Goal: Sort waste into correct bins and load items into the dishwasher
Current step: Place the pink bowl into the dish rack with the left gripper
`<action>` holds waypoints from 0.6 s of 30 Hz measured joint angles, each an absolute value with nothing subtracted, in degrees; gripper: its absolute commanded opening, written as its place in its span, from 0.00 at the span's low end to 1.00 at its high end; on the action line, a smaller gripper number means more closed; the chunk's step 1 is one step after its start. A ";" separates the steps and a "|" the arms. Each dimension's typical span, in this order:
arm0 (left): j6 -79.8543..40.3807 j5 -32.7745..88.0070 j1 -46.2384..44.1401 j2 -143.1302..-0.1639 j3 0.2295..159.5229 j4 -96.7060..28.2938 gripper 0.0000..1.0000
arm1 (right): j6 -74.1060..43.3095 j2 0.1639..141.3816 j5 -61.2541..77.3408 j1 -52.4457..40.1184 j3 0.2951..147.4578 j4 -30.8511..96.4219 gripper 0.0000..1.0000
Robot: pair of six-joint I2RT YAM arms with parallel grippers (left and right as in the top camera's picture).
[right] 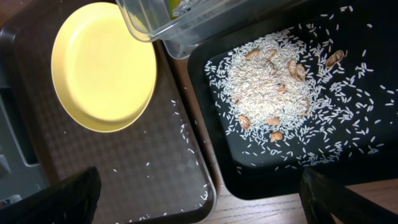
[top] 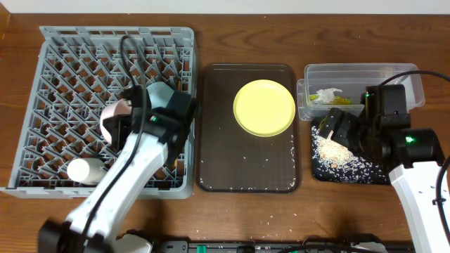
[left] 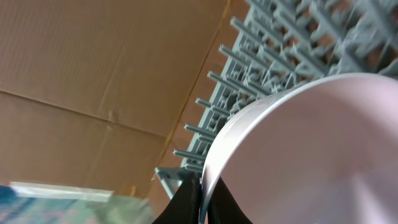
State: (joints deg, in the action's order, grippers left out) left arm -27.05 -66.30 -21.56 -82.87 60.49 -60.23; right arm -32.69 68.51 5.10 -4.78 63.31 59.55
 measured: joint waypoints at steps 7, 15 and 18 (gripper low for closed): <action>-27.64 -68.97 -20.75 -90.41 60.29 -61.04 0.07 | -32.69 68.51 5.10 -4.78 63.31 59.55 0.99; -28.91 -68.95 -23.59 -90.67 60.29 -62.98 0.08 | -32.69 68.51 5.10 -4.78 63.31 59.57 0.99; -30.15 -68.20 -25.08 -90.78 60.29 -65.06 0.08 | -32.69 68.51 5.10 -4.78 63.31 59.55 0.99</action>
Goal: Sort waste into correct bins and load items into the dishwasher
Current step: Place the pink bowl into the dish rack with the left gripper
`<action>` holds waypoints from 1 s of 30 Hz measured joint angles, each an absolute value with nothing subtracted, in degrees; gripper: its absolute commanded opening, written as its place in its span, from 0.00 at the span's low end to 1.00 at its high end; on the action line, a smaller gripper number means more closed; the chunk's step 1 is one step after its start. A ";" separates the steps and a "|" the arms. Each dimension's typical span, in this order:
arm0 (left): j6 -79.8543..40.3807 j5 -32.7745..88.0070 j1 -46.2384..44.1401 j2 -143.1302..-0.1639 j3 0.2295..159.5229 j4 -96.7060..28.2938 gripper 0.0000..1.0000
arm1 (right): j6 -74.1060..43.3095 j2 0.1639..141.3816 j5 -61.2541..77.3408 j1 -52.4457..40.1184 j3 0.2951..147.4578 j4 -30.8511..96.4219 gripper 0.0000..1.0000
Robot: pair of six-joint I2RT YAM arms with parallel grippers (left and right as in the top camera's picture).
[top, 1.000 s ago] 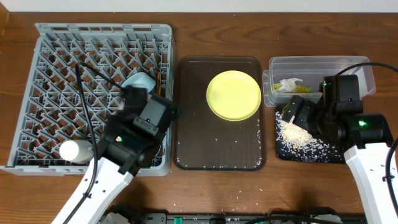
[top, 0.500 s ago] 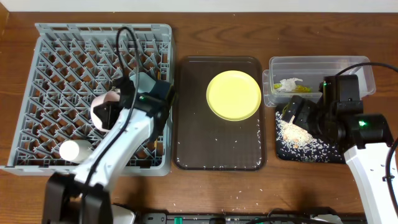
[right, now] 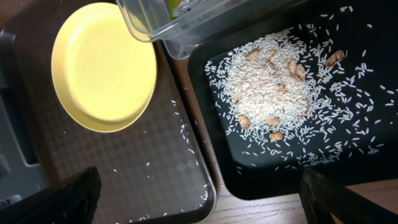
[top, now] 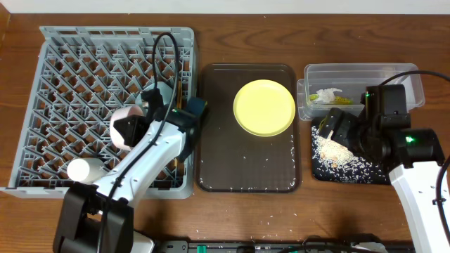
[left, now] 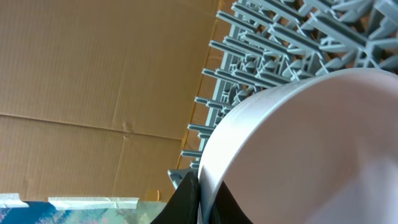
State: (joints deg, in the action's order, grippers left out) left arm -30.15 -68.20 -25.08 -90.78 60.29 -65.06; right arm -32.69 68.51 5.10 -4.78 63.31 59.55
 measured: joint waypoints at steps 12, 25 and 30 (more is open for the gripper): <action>-37.60 -59.09 -25.74 -90.87 60.29 -73.17 0.27 | -32.69 68.51 5.10 -4.78 63.31 59.57 0.99; -39.09 -47.29 -25.74 -91.00 60.29 -72.90 0.57 | -32.69 68.51 5.10 -4.78 63.31 59.55 0.99; -38.85 -39.53 -25.74 -89.23 61.39 -72.82 0.68 | -32.69 68.51 5.10 -4.78 63.31 59.55 0.99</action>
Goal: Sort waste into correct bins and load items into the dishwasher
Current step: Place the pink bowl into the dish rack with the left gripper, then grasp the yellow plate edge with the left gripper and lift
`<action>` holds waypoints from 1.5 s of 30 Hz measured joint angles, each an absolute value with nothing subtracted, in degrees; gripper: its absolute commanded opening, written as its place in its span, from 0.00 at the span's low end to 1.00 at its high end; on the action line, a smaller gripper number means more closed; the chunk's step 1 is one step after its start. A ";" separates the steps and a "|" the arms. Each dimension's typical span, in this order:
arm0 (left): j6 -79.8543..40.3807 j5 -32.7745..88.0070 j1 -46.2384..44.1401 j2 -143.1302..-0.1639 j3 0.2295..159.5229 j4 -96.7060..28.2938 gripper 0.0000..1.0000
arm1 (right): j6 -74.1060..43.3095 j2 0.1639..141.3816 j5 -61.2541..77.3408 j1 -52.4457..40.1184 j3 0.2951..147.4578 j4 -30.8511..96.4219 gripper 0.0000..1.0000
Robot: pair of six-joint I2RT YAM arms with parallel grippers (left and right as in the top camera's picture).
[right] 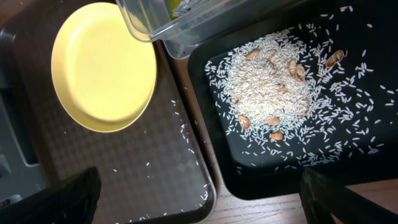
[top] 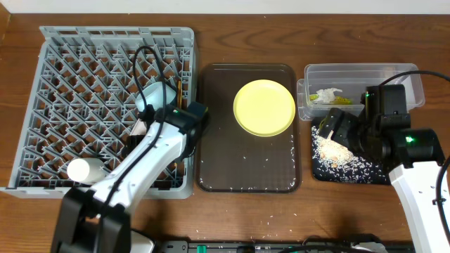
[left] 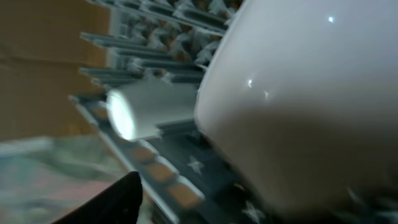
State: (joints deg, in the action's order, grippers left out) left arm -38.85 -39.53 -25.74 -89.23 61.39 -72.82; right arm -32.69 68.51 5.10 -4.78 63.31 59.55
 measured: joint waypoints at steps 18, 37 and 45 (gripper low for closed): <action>-23.44 3.33 -25.96 -75.88 67.77 -43.11 0.63 | -32.69 68.51 5.10 -4.78 63.31 59.55 0.99; -25.10 13.61 -30.46 -111.55 67.88 -17.58 0.36 | -32.69 68.51 5.10 -4.78 63.31 59.57 0.99; -26.00 13.47 -30.26 -112.07 67.96 -17.98 0.08 | -32.69 68.51 5.10 -4.78 63.31 59.57 0.99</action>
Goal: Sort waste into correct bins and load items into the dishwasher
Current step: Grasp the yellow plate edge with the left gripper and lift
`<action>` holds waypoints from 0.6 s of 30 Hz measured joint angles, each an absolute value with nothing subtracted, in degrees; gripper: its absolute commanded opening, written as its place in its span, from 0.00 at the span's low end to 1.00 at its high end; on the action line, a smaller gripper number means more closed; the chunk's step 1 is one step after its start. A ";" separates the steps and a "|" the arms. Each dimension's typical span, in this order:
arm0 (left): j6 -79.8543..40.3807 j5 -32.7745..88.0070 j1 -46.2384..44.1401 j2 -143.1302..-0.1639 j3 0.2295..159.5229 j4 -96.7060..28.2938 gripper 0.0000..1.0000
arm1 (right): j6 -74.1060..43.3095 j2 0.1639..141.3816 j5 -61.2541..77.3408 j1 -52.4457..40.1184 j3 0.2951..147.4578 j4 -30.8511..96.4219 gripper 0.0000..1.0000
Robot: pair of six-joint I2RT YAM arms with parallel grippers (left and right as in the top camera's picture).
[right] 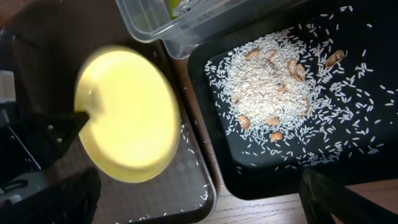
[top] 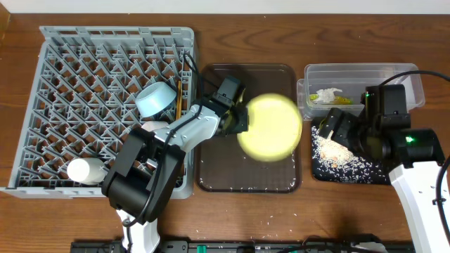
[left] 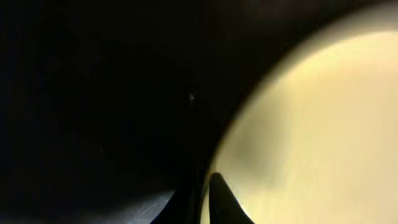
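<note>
My left gripper [top: 239, 123] is shut on the left rim of the yellow plate [top: 271, 126], which is blurred and sits over the brown tray [top: 246, 179]. The left wrist view shows two dark fingertips [left: 214, 193] pinched on the plate's edge [left: 311, 124]. In the right wrist view the plate [right: 127, 118] is tilted over the tray. A pale bowl [top: 156, 100] rests on its side in the grey dish rack [top: 70, 70], near a white cup [top: 79, 169]. My right gripper [right: 199, 205] hangs open over the black tray's near edge, holding nothing.
The black tray [top: 351, 172] holds a heap of rice and some nut shells [right: 273, 81]. Behind it is a clear plastic container [top: 358, 88] with scraps inside. Loose rice grains lie on the brown tray and the wooden table front.
My left gripper was in the rack at the bowl and is now shut on the yellow plate's rim. The plate has shifted right and forward from its place on the tray. The right arm has not moved.
My left gripper first held the pale bowl over the dish rack by its rim, and still held it a moment later. Then it was low in the rack with the bowl close by. Now the bowl stays in the rack and the gripper holds the plate.
</note>
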State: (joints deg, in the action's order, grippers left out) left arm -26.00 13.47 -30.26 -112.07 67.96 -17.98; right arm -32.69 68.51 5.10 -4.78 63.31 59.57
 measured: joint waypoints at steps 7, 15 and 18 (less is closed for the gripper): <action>-23.38 13.19 -28.97 -109.06 67.94 -22.11 0.07 | -32.69 68.51 5.10 -4.78 63.31 59.57 0.99; -17.58 10.74 -18.90 -84.55 67.92 -30.09 0.07 | -32.69 68.51 5.10 -4.78 63.31 59.55 0.99; -13.34 4.97 -14.74 -77.78 67.94 -33.23 0.08 | -32.69 68.53 5.10 -4.78 63.31 59.57 0.99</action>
State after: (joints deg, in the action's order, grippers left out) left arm -13.34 4.97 -14.74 -77.78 67.94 -33.23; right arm -32.69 68.53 5.10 -4.78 63.31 59.57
